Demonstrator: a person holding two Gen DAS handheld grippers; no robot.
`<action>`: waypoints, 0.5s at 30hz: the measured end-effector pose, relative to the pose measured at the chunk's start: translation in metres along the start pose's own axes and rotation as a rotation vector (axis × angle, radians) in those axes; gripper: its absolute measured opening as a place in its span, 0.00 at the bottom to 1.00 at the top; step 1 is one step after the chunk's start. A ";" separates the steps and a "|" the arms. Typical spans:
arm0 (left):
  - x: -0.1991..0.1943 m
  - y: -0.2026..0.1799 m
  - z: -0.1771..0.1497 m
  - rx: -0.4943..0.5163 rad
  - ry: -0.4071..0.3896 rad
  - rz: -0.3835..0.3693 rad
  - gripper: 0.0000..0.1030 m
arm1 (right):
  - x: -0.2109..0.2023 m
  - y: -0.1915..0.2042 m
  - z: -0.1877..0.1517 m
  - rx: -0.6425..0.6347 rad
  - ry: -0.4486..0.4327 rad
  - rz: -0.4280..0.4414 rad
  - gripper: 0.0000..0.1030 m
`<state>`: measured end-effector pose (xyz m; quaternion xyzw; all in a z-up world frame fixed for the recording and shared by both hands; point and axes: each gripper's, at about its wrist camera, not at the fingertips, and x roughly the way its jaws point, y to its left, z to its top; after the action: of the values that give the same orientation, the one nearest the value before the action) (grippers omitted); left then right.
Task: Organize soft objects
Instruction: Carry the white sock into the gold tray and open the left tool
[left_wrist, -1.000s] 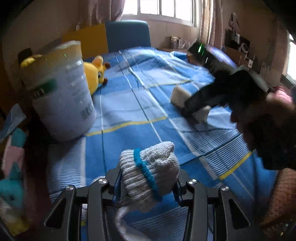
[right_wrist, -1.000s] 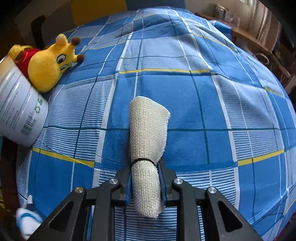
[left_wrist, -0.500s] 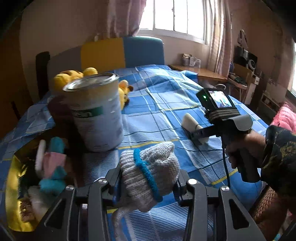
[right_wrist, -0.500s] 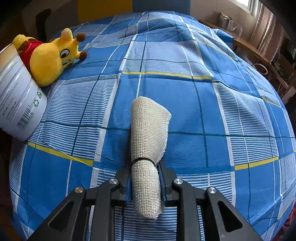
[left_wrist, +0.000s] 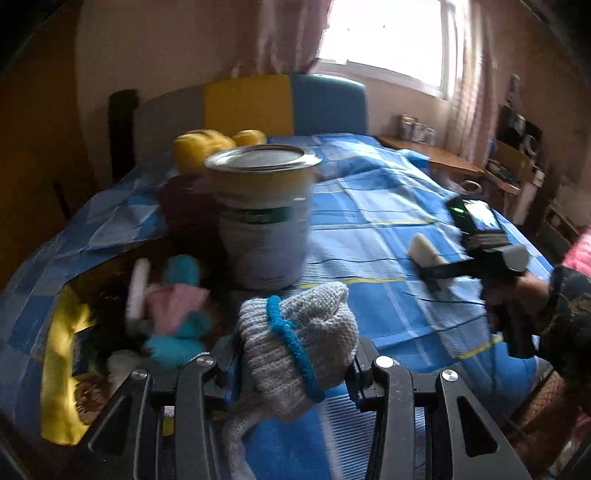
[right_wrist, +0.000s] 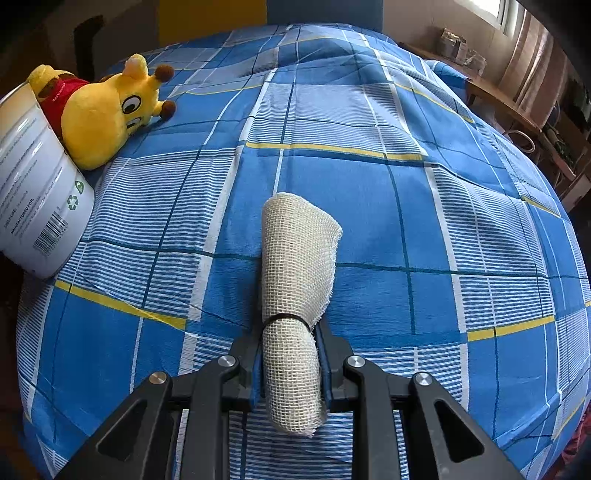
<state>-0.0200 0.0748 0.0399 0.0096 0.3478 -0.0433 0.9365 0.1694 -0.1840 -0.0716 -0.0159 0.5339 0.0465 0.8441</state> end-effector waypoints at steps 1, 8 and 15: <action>-0.001 0.011 -0.001 -0.025 0.002 0.013 0.43 | 0.000 0.001 0.000 -0.002 0.000 -0.002 0.22; -0.005 0.118 -0.004 -0.243 0.014 0.151 0.43 | 0.000 0.003 -0.002 -0.004 -0.003 -0.007 0.22; 0.014 0.213 -0.027 -0.427 0.114 0.250 0.46 | -0.001 0.002 -0.002 0.004 0.000 -0.003 0.21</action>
<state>-0.0083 0.2869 0.0074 -0.1431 0.3974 0.1480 0.8942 0.1670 -0.1819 -0.0709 -0.0151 0.5339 0.0440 0.8442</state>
